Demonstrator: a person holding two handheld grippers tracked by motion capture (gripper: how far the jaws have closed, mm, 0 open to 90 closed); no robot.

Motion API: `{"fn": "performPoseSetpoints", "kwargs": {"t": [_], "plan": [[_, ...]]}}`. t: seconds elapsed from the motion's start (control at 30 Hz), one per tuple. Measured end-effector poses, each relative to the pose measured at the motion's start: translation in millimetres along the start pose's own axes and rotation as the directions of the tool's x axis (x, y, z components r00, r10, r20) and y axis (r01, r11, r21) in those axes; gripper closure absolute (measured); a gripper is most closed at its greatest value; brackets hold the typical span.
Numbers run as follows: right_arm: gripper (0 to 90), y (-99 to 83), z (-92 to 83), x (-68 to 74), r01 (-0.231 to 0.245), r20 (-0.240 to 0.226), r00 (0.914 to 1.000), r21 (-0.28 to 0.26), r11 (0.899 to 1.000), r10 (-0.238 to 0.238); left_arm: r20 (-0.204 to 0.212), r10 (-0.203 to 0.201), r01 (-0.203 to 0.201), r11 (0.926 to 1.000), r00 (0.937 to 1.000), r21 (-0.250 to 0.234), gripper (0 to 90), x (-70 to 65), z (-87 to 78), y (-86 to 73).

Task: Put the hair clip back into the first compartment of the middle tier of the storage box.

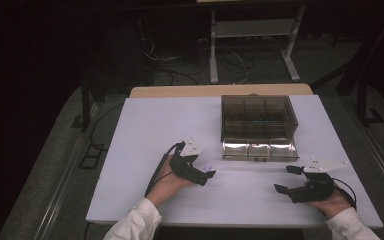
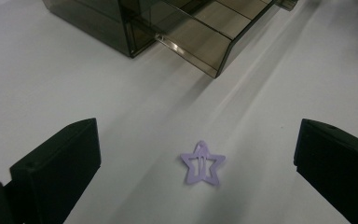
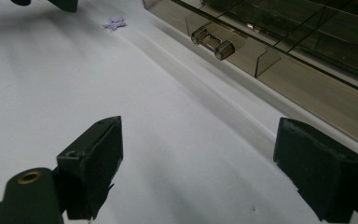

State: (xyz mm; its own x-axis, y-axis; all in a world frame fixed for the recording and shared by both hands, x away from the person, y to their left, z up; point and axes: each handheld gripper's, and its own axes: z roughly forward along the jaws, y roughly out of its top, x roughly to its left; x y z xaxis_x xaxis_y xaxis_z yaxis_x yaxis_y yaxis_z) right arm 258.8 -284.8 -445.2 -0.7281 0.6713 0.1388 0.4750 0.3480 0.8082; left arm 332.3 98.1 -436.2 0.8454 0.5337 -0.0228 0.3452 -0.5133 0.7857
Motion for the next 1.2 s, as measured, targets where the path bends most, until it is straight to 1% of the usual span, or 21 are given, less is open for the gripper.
{"fn": "performPoseSetpoints", "kwargs": {"t": [0.03, 0.17, 0.33, 0.5, 0.6, 0.7, 0.77, 0.87, 0.93, 1.1, 1.2], "plan": [[15.6, 0.2, 0.1, -0.2, 0.001, 0.000, 1.0000, -0.002, 1.000, -0.001, -0.002, 0.005, -0.005, 1.0000, 1.0000, 0.004, 0.0, 0.3, 1.0, 0.8], [15.6, 0.3, 0.7, 0.0, 0.002, -0.004, 1.0000, -0.002, 1.000, -0.002, -0.004, 0.004, -0.004, 1.0000, 1.0000, 0.007, 0.0, 0.5, 4.6, 2.4], [15.6, 0.7, 0.7, 0.2, 0.003, -0.005, 1.0000, -0.005, 1.000, -0.003, -0.002, 0.009, -0.009, 0.9999, 1.0000, 0.014, 1.0, -0.3, 4.7, 1.5], [15.7, 0.8, 0.6, -0.3, 0.002, -0.004, 1.0000, -0.006, 1.000, -0.002, -0.004, 0.011, -0.011, 0.9998, 0.9999, 0.018, 6.9, -0.7, 4.2, 0.7], [15.8, 1.0, 0.7, -0.4, 0.003, -0.003, 1.0000, -0.006, 1.000, -0.003, -0.002, 0.011, -0.011, 0.9998, 0.9999, 0.018, 14.1, -1.0, 3.8, 0.2], [15.9, 0.8, 0.6, -0.4, 0.002, -0.003, 1.0000, -0.005, 1.000, -0.002, -0.003, 0.013, -0.013, 0.9997, 0.9999, 0.019, 16.5, -1.8, 3.9, 0.2], [16.0, 0.7, 0.4, -0.4, 0.002, -0.002, 1.0000, -0.004, 1.000, -0.002, -0.007, 0.018, -0.018, 0.9996, 0.9998, 0.020, 20.1, -2.7, 4.2, -0.2], [16.0, 0.7, 0.3, -0.4, 0.003, -0.002, 1.0000, -0.005, 1.000, -0.003, 0.006, 0.015, -0.015, 0.9996, 0.9999, 0.025, 25.5, -3.3, 5.5, -0.7], [16.0, 0.7, 0.4, -0.3, 0.003, -0.001, 1.0000, -0.005, 1.000, -0.003, 0.013, 0.023, -0.024, 0.9992, 0.9997, 0.032, 28.6, -4.0, 5.6, -0.9], [16.1, 0.6, 0.2, -0.2, 0.004, 0.000, 1.0000, -0.004, 1.000, -0.004, 0.016, 0.010, -0.011, 0.9990, 0.9998, 0.044, 36.0, -5.1, 7.4, -1.8], [16.1, 0.7, -0.1, -0.3, 0.003, 0.003, 1.0000, -0.004, 1.000, -0.003, 0.003, 0.010, -0.010, 0.9979, 0.9999, 0.064, 40.7, -5.4, 9.1, -3.3]]}}
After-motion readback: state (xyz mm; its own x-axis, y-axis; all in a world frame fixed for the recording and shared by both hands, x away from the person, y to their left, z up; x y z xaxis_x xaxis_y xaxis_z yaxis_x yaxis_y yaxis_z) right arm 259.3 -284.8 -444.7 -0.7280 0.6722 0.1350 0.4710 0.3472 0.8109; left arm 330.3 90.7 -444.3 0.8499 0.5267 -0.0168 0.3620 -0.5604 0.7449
